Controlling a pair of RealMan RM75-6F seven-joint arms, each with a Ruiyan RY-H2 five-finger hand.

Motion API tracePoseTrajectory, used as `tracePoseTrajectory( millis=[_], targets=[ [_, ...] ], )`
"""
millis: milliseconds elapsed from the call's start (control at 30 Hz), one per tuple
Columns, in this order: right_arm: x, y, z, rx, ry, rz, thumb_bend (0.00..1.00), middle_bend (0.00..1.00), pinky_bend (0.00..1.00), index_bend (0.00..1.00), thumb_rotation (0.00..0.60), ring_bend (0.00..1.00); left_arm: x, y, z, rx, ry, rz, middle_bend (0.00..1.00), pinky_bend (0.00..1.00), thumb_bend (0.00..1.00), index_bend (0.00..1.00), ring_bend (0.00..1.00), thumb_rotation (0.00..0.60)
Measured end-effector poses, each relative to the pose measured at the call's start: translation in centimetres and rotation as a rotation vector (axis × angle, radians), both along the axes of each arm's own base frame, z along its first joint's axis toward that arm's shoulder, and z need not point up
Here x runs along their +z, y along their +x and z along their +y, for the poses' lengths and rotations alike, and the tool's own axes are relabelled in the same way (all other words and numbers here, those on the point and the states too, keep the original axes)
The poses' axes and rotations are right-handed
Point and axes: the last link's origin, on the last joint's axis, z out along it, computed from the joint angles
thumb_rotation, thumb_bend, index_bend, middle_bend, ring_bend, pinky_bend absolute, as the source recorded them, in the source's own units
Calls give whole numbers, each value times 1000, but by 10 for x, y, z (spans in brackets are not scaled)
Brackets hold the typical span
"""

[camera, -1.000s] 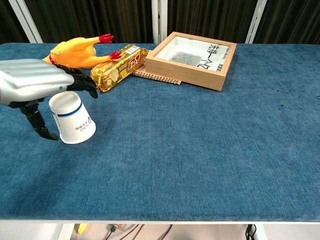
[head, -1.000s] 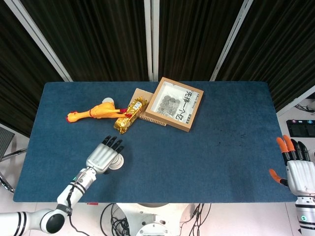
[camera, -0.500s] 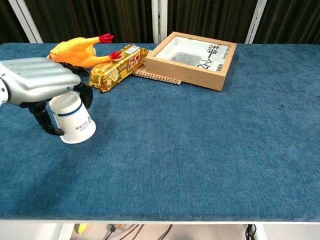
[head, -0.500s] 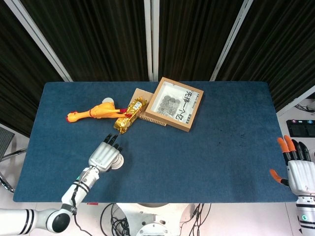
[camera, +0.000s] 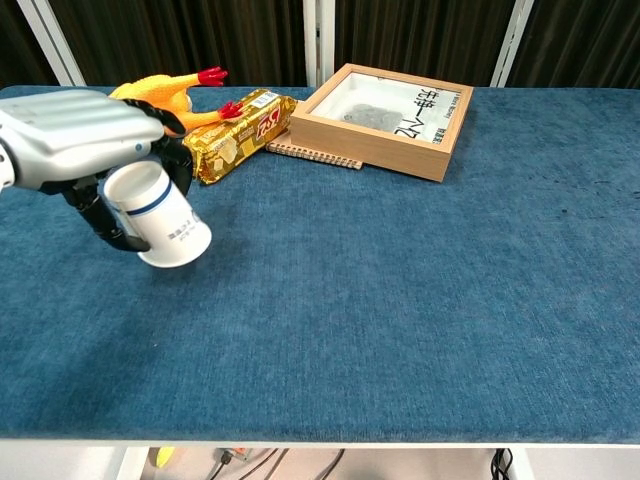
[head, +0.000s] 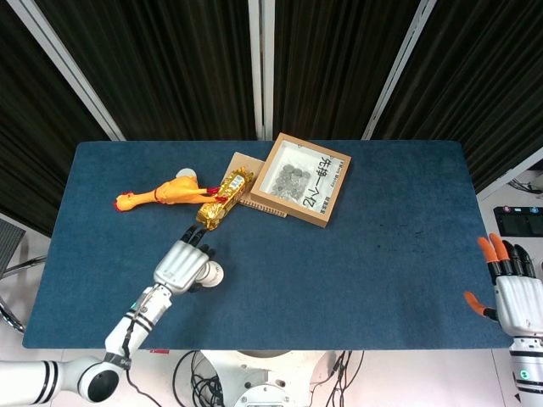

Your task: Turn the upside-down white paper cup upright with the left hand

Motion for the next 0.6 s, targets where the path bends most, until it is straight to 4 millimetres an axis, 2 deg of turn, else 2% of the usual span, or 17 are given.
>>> tracePoseTrajectory(
  millis=[167,300,433,600],
  targets=[
    [-2,1,-1,1,6,0,137,0,0,0,600,0,-2,-5,5,65,-45,-249,417,105,188,457,80,600],
    [-2,0,-1,-6,6,2,138,0,0,0,600,0,-8,-18,11,153,-108,-475,394,105,183,442,80,600],
    [-2,-1,-1,-10,9,3,138,0,0,0,600,0,-16,-40,18,243,-165,-682,359,105,178,426,69,600],
    [-4,-1,-1,-12,13,3,138,0,0,0,600,0,-25,-71,27,280,-179,-769,339,105,171,406,55,600]
  ],
)
